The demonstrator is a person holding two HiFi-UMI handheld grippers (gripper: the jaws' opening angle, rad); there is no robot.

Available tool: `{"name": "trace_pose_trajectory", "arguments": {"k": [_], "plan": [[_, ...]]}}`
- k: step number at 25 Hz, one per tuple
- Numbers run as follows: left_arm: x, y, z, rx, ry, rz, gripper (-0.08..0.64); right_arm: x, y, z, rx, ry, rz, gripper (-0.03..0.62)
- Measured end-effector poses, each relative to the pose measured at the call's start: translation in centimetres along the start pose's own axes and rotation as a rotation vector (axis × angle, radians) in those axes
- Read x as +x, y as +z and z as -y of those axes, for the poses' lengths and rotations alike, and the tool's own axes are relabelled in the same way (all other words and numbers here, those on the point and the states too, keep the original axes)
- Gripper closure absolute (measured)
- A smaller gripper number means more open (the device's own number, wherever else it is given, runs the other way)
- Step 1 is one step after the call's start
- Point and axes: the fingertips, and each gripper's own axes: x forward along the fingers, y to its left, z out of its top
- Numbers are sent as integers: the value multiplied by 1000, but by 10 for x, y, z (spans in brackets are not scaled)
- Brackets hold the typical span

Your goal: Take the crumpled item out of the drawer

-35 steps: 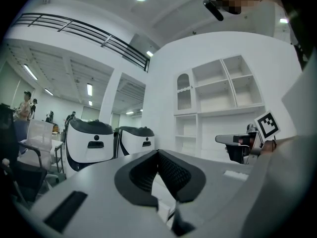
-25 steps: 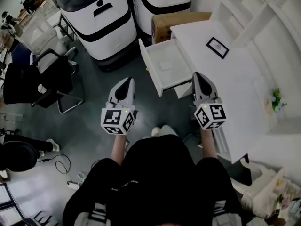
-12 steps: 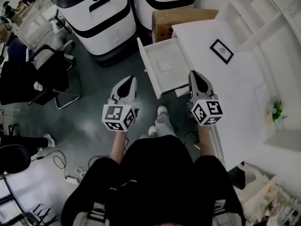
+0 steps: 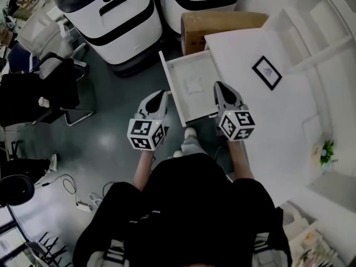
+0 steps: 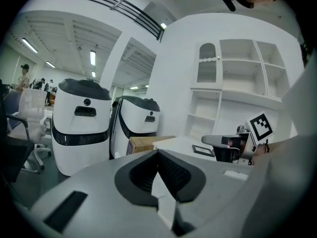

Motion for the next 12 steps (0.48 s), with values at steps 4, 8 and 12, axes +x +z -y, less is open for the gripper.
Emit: {"name": "trace_pose_trajectory", "arguments": {"k": [4, 8, 12], "plan": [[26, -13, -3, -21, 6, -50, 561, 26, -17, 11, 24, 30, -56, 600], [44, -24, -8, -45, 9, -86, 563, 48, -41, 19, 47, 41, -119, 600], [59, -36, -11, -62, 6, -127, 563, 66, -66, 26, 82, 55, -190, 600]]}}
